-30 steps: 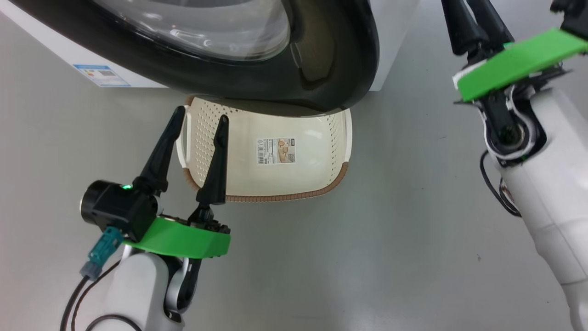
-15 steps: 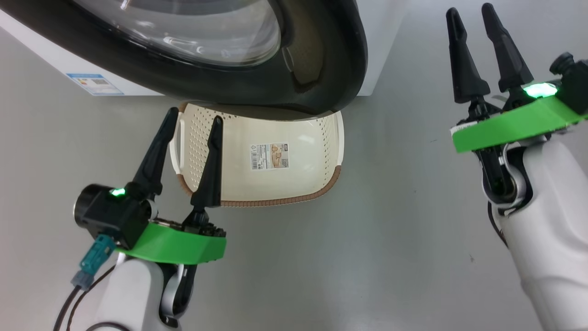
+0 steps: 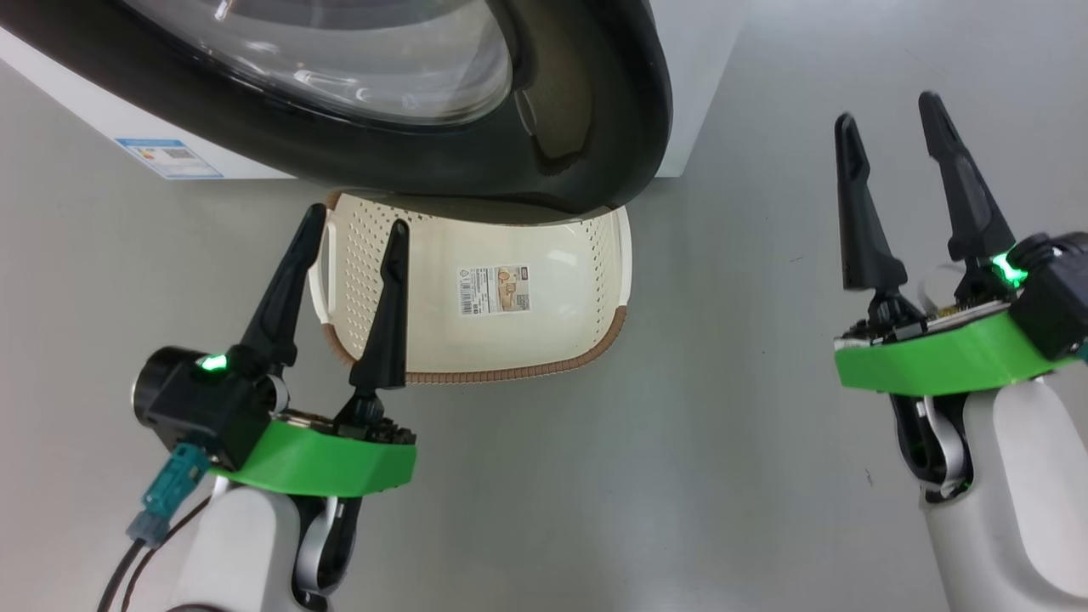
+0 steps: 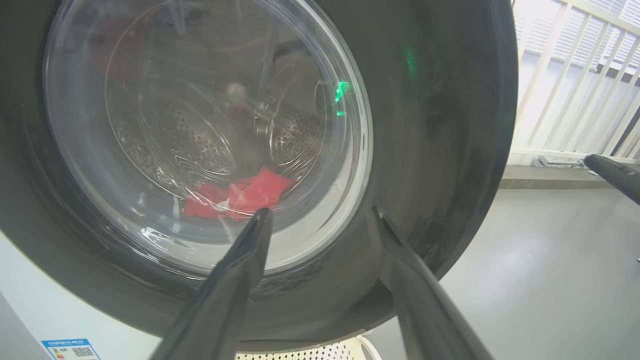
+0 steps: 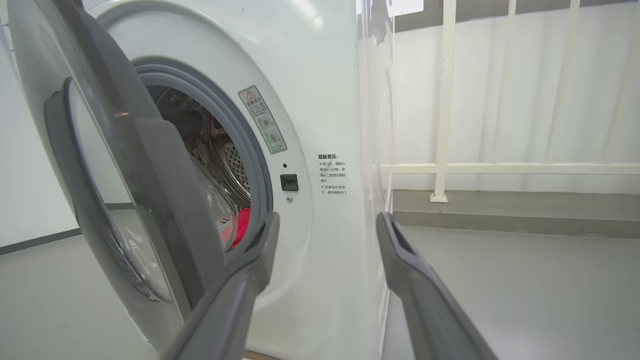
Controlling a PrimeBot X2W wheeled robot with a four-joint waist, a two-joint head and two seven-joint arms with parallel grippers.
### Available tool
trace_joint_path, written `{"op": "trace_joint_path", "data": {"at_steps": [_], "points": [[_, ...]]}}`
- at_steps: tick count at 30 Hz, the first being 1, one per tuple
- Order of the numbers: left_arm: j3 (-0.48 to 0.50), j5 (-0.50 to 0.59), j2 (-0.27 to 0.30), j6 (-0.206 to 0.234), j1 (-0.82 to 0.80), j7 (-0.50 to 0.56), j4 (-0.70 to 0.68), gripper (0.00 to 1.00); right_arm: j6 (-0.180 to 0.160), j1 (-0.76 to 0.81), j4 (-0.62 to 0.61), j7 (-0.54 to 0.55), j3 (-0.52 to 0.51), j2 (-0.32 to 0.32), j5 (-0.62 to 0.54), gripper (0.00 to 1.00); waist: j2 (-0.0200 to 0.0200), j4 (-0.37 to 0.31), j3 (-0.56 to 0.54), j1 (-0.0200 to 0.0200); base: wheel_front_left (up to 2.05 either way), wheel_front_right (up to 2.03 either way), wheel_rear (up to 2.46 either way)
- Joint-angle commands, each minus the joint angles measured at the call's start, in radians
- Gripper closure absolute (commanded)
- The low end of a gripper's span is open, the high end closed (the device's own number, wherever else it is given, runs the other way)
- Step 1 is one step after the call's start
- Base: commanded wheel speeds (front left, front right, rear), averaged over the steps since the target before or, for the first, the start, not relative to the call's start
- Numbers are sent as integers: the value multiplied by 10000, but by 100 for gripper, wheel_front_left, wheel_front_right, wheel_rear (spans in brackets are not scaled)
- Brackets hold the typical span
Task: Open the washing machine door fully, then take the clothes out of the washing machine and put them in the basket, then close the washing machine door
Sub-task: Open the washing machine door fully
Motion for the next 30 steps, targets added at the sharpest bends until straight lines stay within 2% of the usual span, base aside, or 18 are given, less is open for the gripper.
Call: {"op": "trace_joint_path", "data": {"at_steps": [1, 13, 30], "points": [[347, 128, 185, -4, 109, -78, -335, 0, 65, 314, -472, -61, 240, 98, -151, 0, 0, -14, 1, 0, 0, 0, 0], [380, 181, 185, -66, 113, -78, -300, 0, 65, 1177, -734, -62, 609, 101, -488, 0, 0, 4, 124, 0, 0, 0, 0], [351, 308, 185, -145, 94, -78, -154, 0, 65, 1443, -757, -62, 840, 102, -555, 0, 0, 5, 198, 0, 0, 0, 0]]}}
